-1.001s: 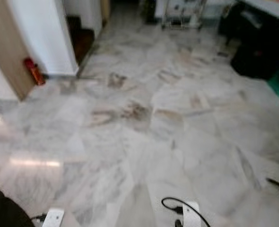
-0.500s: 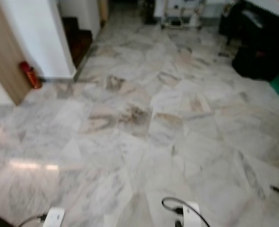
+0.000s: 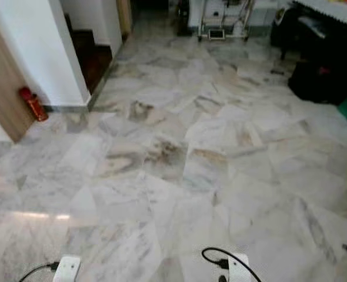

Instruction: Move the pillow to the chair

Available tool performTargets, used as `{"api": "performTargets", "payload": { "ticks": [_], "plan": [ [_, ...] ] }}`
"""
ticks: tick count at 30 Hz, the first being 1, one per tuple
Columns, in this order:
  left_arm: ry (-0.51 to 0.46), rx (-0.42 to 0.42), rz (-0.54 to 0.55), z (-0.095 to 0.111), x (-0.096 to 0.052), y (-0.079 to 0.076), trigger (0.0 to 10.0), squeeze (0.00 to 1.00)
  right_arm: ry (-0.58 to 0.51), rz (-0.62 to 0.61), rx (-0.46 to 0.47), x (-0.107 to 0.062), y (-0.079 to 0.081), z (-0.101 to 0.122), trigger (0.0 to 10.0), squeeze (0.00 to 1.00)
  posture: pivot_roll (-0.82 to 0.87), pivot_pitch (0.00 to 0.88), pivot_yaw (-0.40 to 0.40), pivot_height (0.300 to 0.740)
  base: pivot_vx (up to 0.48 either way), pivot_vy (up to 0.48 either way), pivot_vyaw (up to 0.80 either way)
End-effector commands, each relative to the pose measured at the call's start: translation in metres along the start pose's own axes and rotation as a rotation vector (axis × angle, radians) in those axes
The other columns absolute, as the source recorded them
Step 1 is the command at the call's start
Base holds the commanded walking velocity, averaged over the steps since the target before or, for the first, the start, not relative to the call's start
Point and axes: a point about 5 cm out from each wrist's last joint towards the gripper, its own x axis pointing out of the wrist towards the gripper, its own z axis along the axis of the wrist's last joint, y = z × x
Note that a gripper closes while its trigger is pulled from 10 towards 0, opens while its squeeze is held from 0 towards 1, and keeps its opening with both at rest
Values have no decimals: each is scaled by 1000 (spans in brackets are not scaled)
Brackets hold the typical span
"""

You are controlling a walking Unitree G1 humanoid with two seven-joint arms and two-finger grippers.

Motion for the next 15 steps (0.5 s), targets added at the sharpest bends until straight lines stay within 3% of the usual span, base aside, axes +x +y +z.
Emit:
{"api": "performTargets", "payload": {
  "ticks": [1, 15],
  "plan": [
    [21, 22, 8, -7, -2, 5, 10000, 0, -24, 9, -2, 1, 4, 8, 10000, 0, -70, 0, 13, 740, 255, 0, 0],
    [22, 24, 5, -7, -2, 5, 10000, 0, -23, 9, 2, 1, 4, 8, 10000, 0, -72, 0, 11, 740, 253, 0, 0]
  ]
}}
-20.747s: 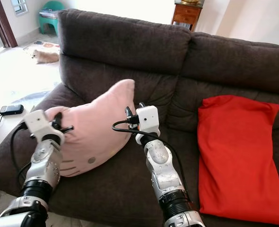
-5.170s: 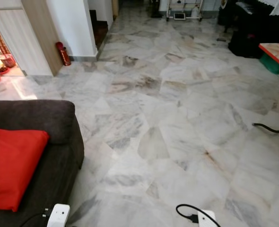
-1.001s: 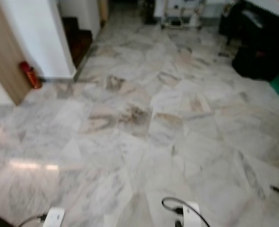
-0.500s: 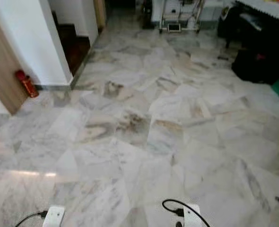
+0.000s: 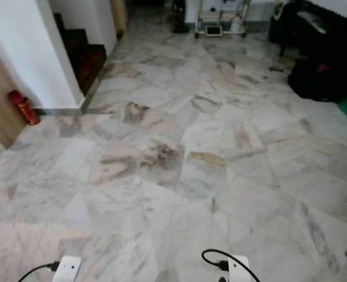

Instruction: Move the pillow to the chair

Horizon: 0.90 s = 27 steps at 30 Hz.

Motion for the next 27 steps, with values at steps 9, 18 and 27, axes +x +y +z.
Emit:
{"api": "performTargets", "payload": {
  "ticks": [9, 18, 27],
  "plan": [
    [22, -6, 23, -8, -2, 9, 10000, 0, -28, 11, 1, 2, 5, 10, 10000, 0, -68, 0, 7, 740, 253, 0, 0],
    [20, -7, 25, -7, -2, 10, 10000, 0, -30, 12, 4, 2, 5, 11, 10000, 0, -66, 0, 7, 740, 254, 0, 0],
    [21, -5, 29, -7, -2, 10, 10000, 0, -30, 10, 10, 2, 5, 11, 10000, 0, -70, 0, 8, 740, 56, 0, 0]
  ]
}}
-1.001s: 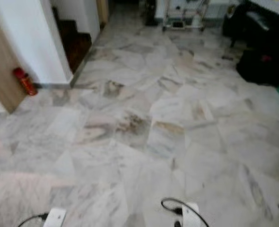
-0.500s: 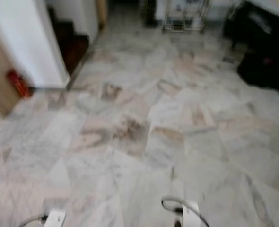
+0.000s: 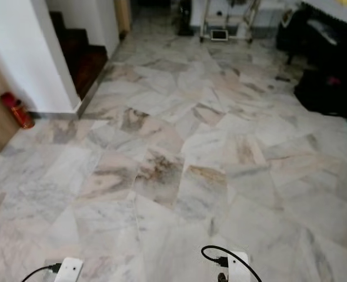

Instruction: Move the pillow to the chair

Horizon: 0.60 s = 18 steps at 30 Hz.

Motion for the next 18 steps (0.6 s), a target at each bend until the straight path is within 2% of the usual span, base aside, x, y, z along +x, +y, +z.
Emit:
{"api": "performTargets", "payload": {
  "ticks": [1, 18],
  "plan": [
    [22, -8, -9, -8, -1, -5, 10000, 0, 4, -17, 7, -1, -6, -1, 10000, 0, -71, 0, 9, 740, 0, 0, 0],
    [26, -14, -3, -8, -1, -5, 10000, 0, 2, -8, 13, -1, -6, -2, 10000, 0, -70, 0, 3, 740, 0, 0, 0]
  ]
}}
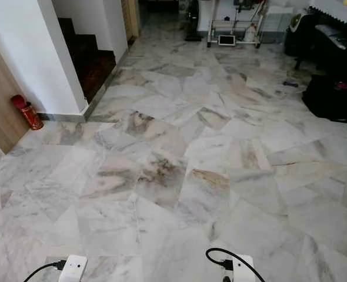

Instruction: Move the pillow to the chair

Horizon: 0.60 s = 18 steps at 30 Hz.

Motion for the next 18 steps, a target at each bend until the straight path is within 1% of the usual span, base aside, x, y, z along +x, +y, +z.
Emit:
{"api": "performTargets", "payload": {
  "ticks": [1, 18],
  "plan": [
    [9, -8, 13, -2, 0, 3, 10000, 0, -2, 1, 6, 0, -1, 0, 10000, 0, -70, 0, 2, 740, 0, 0, 0],
    [7, -16, 25, -3, -1, 5, 10000, 0, 0, 23, 5, 0, 2, -1, 10000, 0, -75, 0, 12, 740, 0, 0, 0]
  ]
}}
